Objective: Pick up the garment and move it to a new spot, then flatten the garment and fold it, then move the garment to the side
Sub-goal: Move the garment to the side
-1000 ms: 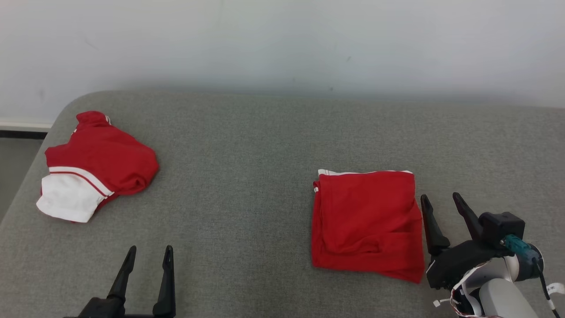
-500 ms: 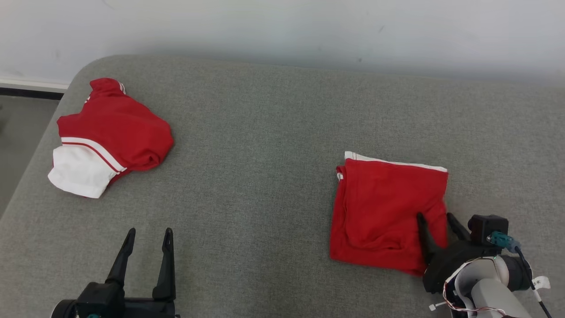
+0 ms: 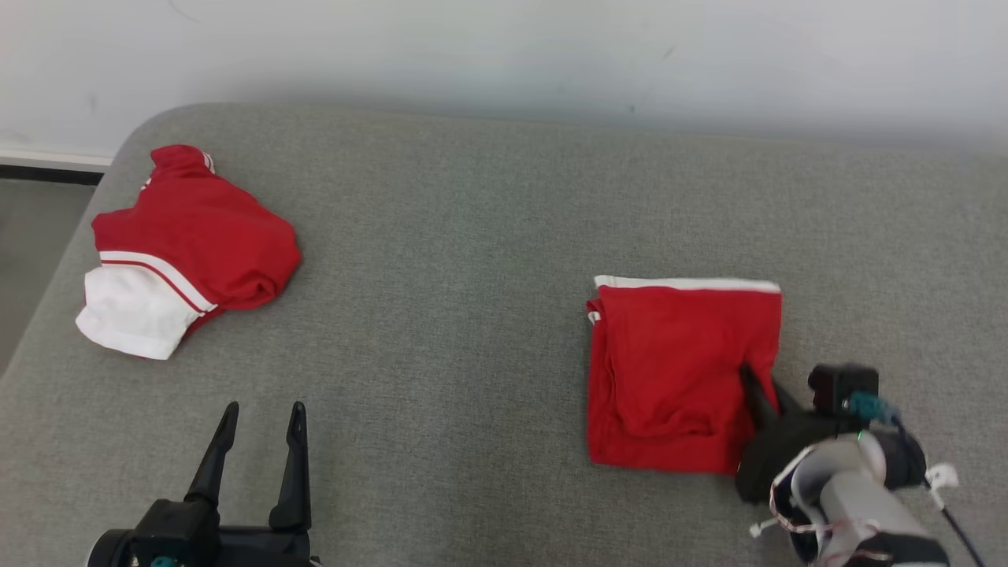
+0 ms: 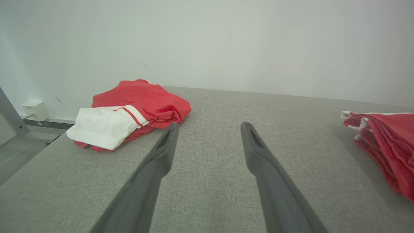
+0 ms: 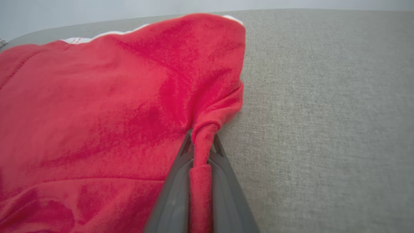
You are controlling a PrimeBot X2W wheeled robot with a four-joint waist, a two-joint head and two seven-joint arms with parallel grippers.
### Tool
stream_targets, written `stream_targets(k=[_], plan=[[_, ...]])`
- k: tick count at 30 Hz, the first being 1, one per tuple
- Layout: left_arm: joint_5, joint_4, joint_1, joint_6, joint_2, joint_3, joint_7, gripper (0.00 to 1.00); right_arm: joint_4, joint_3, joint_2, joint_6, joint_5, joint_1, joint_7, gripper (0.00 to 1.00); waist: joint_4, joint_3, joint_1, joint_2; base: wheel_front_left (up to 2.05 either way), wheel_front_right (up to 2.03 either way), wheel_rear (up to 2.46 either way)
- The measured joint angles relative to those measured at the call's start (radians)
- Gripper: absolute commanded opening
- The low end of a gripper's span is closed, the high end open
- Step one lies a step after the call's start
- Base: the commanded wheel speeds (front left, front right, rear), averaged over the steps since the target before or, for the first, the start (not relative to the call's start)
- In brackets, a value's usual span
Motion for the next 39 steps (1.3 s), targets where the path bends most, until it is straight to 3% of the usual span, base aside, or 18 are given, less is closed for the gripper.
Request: stream_targets(k=[7,16,26,33,39], plan=[[0.002,-0.039,-0.031,0.000,-0.001,0.000,0.000,1.00,-0.011,0.089,-0.071,0.000,0.000,-0.139,0.022,0.00,-0.018,0.052,0.0000,0.0000,0.00,0.00,0.00],[0.007,-0.110,-0.119,-0.002,0.022,-0.024,0.000,1.00,-0.048,0.178,-0.221,0.000,0.029,-0.320,0.057,0.00,-0.059,0.183,0.0001,0.0001,0.00,0.00,0.00],[0.023,-0.183,-0.163,-0.002,0.100,-0.051,0.000,1.00,-0.079,0.196,-0.392,0.000,0.083,-0.456,0.072,0.00,-0.155,0.315,0.0001,0.0002,0.00,0.00,0.00],[0.024,-0.248,-0.172,-0.002,0.155,-0.048,0.014,1.00,-0.079,0.211,-0.462,0.000,0.091,-0.561,0.094,0.00,-0.240,0.379,0.0000,0.0002,0.00,0.00,0.00],[0.024,-0.302,-0.168,-0.002,0.196,-0.041,0.050,1.00,-0.056,0.228,-0.485,0.000,0.068,-0.644,0.122,0.00,-0.294,0.421,0.0000,0.0002,0.00,0.00,0.00]])
